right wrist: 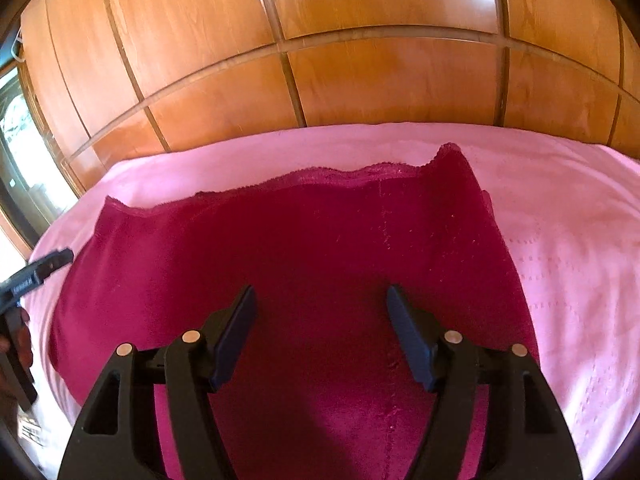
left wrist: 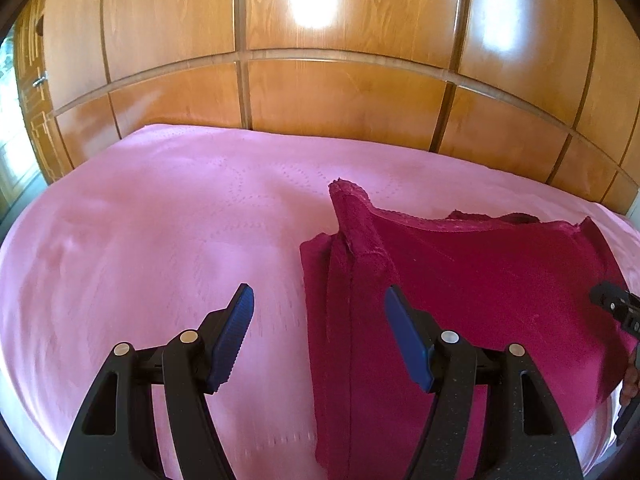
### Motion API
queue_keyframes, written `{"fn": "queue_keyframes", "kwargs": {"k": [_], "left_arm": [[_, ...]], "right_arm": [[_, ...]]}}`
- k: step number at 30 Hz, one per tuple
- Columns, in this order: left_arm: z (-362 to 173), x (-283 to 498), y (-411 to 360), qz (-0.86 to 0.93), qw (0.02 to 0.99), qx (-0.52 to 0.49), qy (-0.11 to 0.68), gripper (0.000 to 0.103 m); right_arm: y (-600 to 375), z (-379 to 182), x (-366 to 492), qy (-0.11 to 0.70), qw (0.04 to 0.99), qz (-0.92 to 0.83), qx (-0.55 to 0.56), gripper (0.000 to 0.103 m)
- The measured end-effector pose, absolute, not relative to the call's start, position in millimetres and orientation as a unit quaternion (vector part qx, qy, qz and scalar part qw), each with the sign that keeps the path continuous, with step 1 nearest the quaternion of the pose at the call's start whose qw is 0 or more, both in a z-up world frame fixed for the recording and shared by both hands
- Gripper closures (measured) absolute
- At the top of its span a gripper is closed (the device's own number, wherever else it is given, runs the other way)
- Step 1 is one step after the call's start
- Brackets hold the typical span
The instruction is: Fold small clothes
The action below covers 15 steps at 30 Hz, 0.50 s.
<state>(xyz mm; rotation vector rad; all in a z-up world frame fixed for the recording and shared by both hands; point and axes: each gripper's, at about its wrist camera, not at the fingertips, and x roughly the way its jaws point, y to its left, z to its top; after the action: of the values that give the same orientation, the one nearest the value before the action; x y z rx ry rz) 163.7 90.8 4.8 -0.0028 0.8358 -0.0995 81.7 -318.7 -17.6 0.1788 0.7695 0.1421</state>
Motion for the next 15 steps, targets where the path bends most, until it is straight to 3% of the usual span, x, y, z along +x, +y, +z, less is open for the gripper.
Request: {"fn": "queue_keyframes", "kwargs": {"k": [10,12,14,15], "left_arm": [[-10.3,216.7,102.0,-0.079,0.882,-0.057,0.462,0.037],[-16.4,229.8,106.3,-0.091,0.870,-0.083,0.478,0.048],[-22.1,238.9,105.7,-0.113,0.859,-0.099,0.489,0.072],[-23.1,241.4,104.2,-0.117,0.859,-0.101,0.487,0.077]], "right_arm": [[-314.7,-23.1,90.4,0.372,0.922,0.071,0.083,0.026],[-314.0,-23.5,90.1,0.370,0.923,0.071,0.082,0.026],[-313.9,-22.9,90.0,0.370,0.923,0.071,0.082,0.026],[-314.3,-22.8,90.2,0.370,0.923,0.071,0.083,0.026]]}}
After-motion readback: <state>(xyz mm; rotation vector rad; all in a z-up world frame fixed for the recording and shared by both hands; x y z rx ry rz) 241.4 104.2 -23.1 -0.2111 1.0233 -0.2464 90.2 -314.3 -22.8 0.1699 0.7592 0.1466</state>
